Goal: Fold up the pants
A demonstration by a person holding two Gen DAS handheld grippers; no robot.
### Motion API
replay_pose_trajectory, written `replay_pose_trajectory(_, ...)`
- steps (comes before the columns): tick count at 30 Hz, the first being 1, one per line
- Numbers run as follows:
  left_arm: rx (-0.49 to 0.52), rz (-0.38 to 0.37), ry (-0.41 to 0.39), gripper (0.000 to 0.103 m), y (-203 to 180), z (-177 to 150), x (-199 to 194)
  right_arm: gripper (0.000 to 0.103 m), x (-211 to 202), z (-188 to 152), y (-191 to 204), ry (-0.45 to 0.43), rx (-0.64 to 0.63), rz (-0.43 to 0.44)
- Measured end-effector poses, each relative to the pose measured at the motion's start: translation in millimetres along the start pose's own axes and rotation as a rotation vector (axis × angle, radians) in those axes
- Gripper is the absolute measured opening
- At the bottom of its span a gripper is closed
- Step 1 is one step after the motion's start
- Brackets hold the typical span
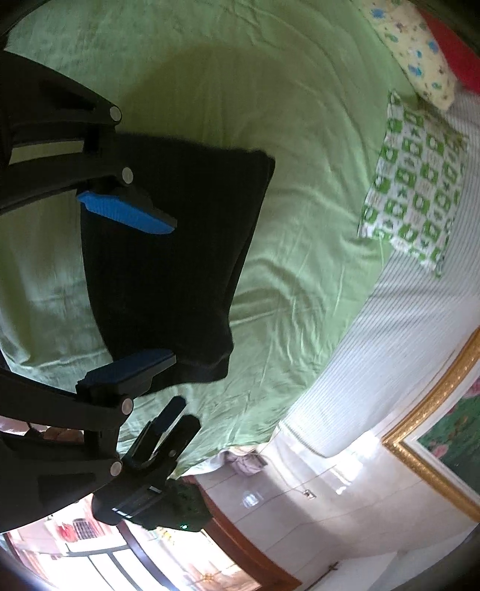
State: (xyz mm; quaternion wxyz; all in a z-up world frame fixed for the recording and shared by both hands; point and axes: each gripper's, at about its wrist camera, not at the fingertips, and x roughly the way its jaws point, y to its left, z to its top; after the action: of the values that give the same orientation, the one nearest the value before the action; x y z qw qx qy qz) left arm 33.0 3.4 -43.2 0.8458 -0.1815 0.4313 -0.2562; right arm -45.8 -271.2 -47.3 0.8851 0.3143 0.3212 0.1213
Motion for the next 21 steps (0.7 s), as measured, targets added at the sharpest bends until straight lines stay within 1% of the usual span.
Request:
replay_pose_trajectory(4,-0.022,0.017,-0.011,0.066,12.4,2.6,-6.5,0.085,-2.1,-5.0,0.8,-0.006,0.014,-0.007)
replay_pose_trajectory(6,-0.032,0.021,-0.007,0.066,16.7,2.5,-7.0,0.085,-3.0,-7.3,0.3,-0.006,0.024,-0.006)
replay_pose_trajectory(8,-0.046,0.024,-0.003,0.069,22.0,2.2,-7.3,0.085,-3.0,-9.5,-0.3,-0.004,0.032,-0.008)
replay_pose_trajectory(12,-0.066,0.037,0.001,0.069,31.3,2.4,-6.3,0.085,-0.6,-16.3,-1.7,0.007,0.047,-0.012)
replay_pose_trajectory(21,-0.074,0.081,0.047,0.074,47.9,5.2,8.1,0.086,15.5,-23.0,-7.9,0.053,0.057,-0.029)
